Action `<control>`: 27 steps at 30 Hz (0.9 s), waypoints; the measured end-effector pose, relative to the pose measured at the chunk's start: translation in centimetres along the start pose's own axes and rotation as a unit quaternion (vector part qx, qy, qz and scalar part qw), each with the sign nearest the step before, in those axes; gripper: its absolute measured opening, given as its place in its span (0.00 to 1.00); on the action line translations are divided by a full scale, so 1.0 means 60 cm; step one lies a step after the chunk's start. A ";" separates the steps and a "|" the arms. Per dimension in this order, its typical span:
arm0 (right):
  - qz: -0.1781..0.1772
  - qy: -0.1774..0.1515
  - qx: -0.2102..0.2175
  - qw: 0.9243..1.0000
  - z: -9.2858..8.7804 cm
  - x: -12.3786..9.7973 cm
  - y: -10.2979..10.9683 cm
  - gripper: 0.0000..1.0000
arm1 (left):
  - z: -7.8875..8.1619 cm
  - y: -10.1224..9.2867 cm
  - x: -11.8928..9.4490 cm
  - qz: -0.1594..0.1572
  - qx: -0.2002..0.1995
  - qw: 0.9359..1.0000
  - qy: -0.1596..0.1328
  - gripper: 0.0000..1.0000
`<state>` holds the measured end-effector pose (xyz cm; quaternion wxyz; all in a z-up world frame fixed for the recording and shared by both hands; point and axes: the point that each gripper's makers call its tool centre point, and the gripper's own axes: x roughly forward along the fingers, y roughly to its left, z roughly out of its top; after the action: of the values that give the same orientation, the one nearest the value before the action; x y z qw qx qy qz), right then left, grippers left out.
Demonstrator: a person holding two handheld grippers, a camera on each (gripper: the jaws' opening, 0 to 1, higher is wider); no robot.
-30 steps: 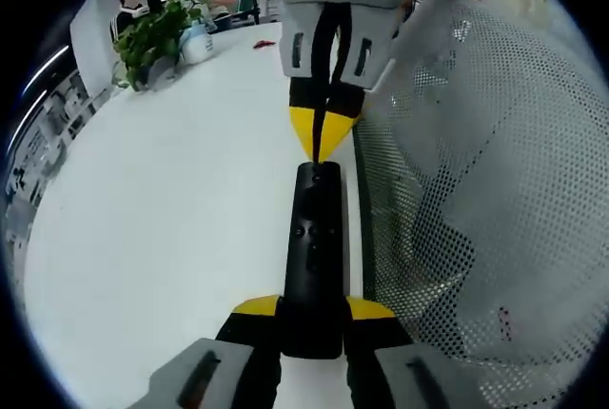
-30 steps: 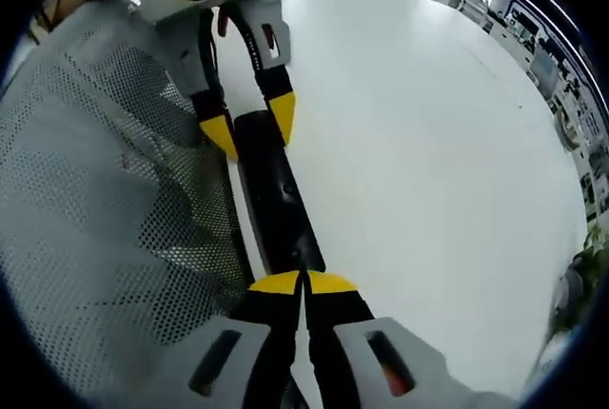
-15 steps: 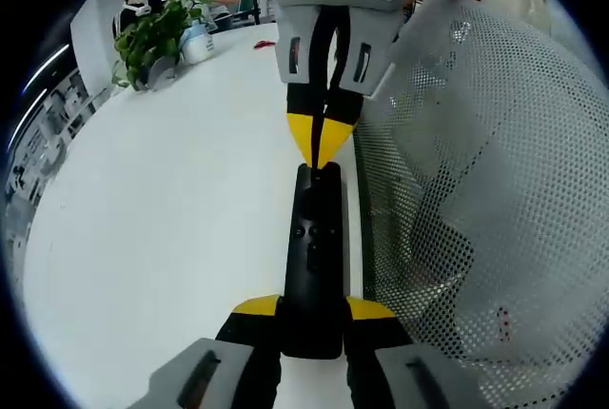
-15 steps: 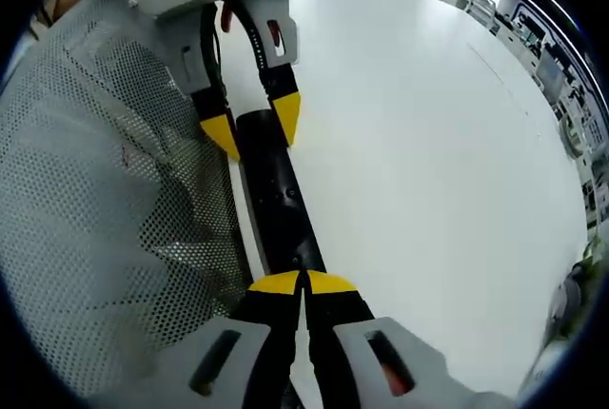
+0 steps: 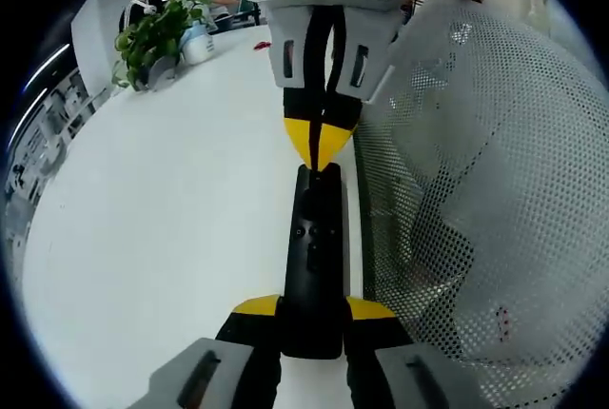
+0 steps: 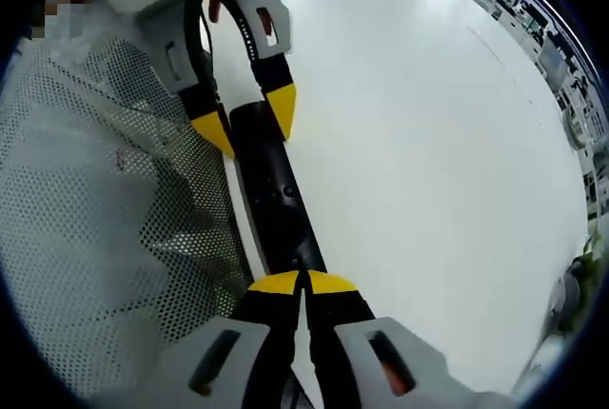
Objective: Press the specified remote control buttons in sequence, fully releasing each button before pressing the next.
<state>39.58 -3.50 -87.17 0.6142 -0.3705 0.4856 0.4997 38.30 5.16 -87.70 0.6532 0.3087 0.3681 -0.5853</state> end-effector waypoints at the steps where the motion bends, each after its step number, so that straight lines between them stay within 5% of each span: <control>1: 0.000 0.002 -0.002 1.000 0.000 0.000 0.000 0.00 | 0.000 0.000 0.000 0.000 0.000 1.000 0.000 0.24; 8: 0.004 0.001 0.000 1.000 -0.003 -0.001 0.000 0.00 | 0.000 0.000 0.001 0.001 0.000 1.000 0.000 0.24; 18: -0.018 -0.049 0.025 0.998 -0.004 -0.004 -0.001 0.00 | 0.000 0.000 0.001 0.002 0.002 1.000 0.001 0.24; 27: -0.014 -0.051 0.031 0.998 -0.002 -0.005 0.000 0.00 | 0.000 -0.001 0.000 0.002 0.000 1.000 0.001 0.24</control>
<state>39.53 -3.66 -86.90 0.6563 -0.3321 0.4634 0.4943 38.25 5.17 -87.71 0.6544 0.3098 0.3678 -0.5835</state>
